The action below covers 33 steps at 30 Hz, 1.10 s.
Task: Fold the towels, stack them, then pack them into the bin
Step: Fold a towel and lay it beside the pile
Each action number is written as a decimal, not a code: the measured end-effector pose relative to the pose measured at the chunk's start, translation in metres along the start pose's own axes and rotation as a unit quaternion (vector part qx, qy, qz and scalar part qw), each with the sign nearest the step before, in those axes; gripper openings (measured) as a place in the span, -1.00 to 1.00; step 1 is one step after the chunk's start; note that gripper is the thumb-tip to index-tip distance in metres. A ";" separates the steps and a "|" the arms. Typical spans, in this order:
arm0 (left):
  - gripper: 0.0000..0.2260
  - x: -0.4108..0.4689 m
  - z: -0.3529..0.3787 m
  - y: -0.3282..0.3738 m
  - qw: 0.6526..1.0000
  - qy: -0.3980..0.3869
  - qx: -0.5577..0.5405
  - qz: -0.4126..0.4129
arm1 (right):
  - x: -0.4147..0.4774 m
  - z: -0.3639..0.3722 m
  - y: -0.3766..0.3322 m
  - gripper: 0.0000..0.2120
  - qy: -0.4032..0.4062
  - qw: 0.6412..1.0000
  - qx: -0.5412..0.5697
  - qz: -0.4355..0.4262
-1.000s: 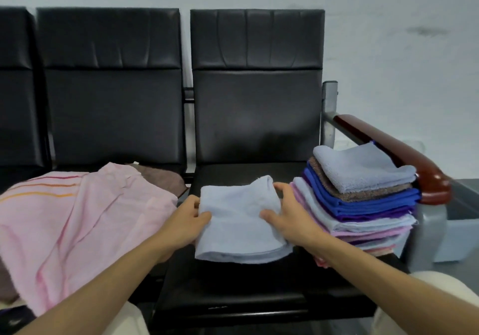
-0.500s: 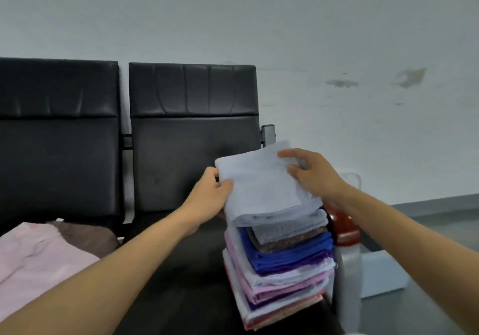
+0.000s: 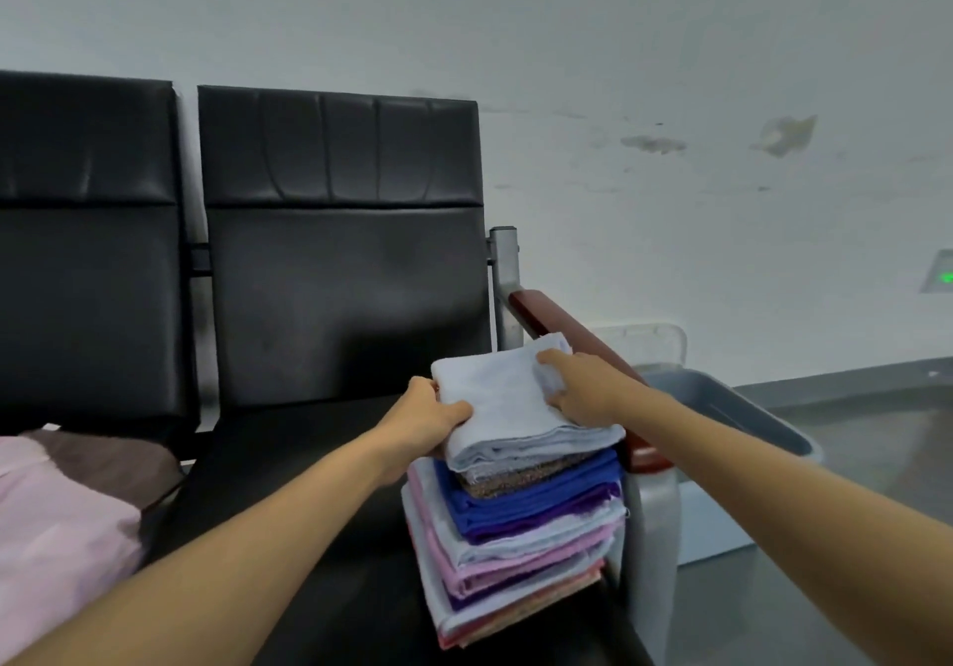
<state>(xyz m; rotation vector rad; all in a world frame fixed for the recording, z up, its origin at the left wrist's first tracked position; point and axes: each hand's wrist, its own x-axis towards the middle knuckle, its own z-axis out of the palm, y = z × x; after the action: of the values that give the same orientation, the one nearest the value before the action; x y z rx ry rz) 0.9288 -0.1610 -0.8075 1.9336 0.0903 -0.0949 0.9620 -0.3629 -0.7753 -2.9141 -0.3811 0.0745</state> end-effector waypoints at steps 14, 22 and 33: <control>-0.83 -0.079 -0.138 -0.062 0.994 0.039 -0.052 0.088 | -0.014 0.008 -0.150 -0.62 0.143 0.955 -0.210 -0.153; -0.79 -0.151 -0.256 -0.168 0.951 0.292 -0.087 0.061 | 0.004 0.094 -0.336 -0.65 -0.008 0.959 -0.037 -0.279; -0.78 -0.203 -0.344 -0.253 0.833 0.548 -0.048 -0.061 | 0.019 0.225 -0.490 -0.76 -0.190 0.898 0.387 -0.086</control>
<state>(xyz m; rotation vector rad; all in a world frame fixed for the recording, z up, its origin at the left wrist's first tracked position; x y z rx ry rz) 0.7078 0.2467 -0.8975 1.6470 0.9592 0.9355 0.8411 0.1491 -0.8951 -2.0551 -0.5201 0.6222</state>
